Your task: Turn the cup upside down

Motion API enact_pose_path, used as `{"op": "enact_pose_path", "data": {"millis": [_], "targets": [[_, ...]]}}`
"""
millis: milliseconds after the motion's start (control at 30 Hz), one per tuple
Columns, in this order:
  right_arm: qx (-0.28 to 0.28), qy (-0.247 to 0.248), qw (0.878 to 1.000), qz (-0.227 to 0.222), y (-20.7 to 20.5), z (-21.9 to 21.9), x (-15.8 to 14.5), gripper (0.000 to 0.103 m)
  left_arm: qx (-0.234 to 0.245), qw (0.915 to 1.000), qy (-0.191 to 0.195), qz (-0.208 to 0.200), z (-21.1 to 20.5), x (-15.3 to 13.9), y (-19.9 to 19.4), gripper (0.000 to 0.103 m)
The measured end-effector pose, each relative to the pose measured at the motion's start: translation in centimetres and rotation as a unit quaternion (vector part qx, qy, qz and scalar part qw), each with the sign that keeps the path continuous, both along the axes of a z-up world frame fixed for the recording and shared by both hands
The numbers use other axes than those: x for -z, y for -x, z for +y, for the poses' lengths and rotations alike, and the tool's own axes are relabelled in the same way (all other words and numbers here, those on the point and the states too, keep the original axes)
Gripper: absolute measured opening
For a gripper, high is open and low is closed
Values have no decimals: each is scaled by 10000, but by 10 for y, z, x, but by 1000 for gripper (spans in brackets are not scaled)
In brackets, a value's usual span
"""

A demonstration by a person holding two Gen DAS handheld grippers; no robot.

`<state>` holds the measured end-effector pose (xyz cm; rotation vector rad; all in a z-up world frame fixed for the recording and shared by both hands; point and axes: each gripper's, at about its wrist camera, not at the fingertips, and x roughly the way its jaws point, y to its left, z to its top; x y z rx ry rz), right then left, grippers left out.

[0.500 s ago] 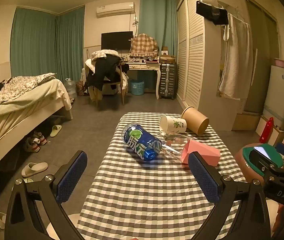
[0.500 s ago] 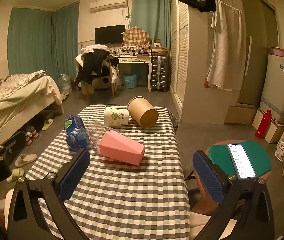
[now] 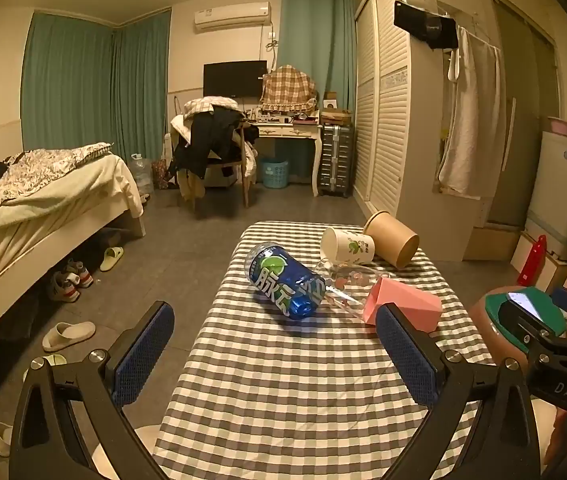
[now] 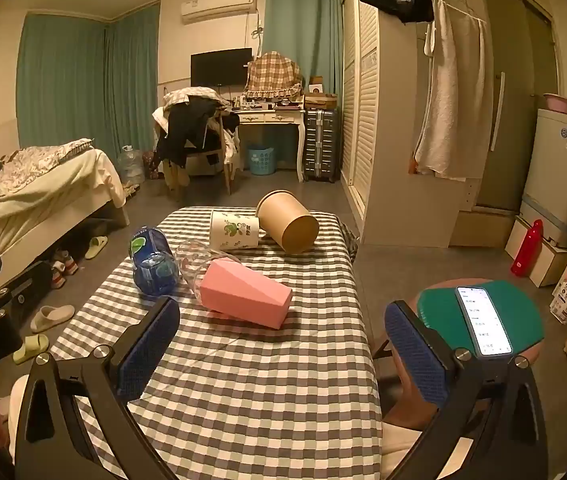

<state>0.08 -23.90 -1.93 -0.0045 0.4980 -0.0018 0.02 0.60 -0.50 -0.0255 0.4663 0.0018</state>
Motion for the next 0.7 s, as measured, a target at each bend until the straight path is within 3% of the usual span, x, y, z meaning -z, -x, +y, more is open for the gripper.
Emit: {"op": "enact_pose_path", "data": {"millis": [700], "targets": [[-13,-4,10000,44,1,4,7,103,-6,10000,-32,16,-2,-4,2,103]]}}
